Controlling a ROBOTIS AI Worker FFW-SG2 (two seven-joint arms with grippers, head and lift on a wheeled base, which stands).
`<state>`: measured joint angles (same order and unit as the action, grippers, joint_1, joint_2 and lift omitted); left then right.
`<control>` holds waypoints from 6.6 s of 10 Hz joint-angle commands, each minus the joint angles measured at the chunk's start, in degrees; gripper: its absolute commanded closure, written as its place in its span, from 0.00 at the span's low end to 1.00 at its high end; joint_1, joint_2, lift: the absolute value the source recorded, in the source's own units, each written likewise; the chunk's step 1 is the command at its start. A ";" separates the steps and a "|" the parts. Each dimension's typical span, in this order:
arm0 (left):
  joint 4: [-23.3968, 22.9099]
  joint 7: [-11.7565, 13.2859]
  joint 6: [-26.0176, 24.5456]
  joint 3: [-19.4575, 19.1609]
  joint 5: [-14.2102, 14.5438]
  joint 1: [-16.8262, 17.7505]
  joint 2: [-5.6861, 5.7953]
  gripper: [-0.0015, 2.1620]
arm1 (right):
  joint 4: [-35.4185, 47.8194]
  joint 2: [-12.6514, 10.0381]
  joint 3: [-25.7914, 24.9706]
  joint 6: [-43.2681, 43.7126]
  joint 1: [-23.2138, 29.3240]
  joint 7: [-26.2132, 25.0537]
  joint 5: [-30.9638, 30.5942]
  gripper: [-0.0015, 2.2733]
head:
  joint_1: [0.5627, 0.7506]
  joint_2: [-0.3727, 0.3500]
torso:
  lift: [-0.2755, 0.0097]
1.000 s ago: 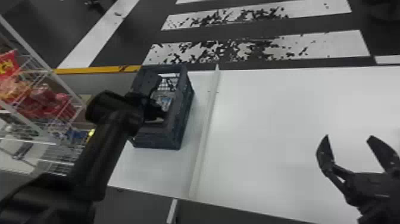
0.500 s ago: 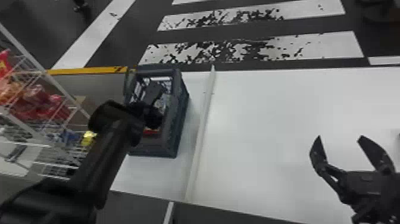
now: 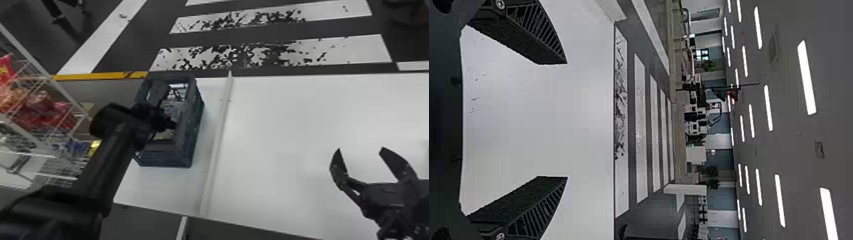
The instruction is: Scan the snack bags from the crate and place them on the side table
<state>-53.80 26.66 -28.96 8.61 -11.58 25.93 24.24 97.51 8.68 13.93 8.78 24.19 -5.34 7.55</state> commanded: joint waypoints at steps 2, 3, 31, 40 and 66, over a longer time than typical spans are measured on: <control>2.03 0.41 2.11 -0.26 0.15 0.53 0.19 0.00 | 0.48 0.29 0.22 -1.88 -0.10 0.24 -0.17 0.02 | 0.70 0.93 | 0.68; 2.12 1.90 2.11 -0.35 0.06 0.53 0.19 0.09 | 0.48 0.29 0.31 -1.88 -0.10 0.24 -0.34 0.02 | 0.70 0.93 | 0.68; -20.20 16.06 -5.98 -26.98 33.46 -13.27 3.88 0.99 | 0.75 -0.85 1.45 -8.39 -1.60 0.24 -0.52 0.02 | 0.70 0.99 | 0.68; -51.14 12.63 -22.68 -30.06 44.97 -23.21 -5.43 0.99 | 2.51 -0.77 0.57 -8.21 -0.37 -0.37 -0.43 0.03 | 0.70 0.89 | 0.68; -61.69 -6.18 15.29 -11.07 27.13 -45.53 -14.22 0.02 | 11.91 -1.73 -4.00 -7.33 4.47 -0.28 0.36 0.15 | 0.70 0.46 | 0.68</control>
<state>-114.34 20.60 -15.12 -0.80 15.59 -18.37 9.94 109.32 6.94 9.91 1.37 28.69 -5.78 7.93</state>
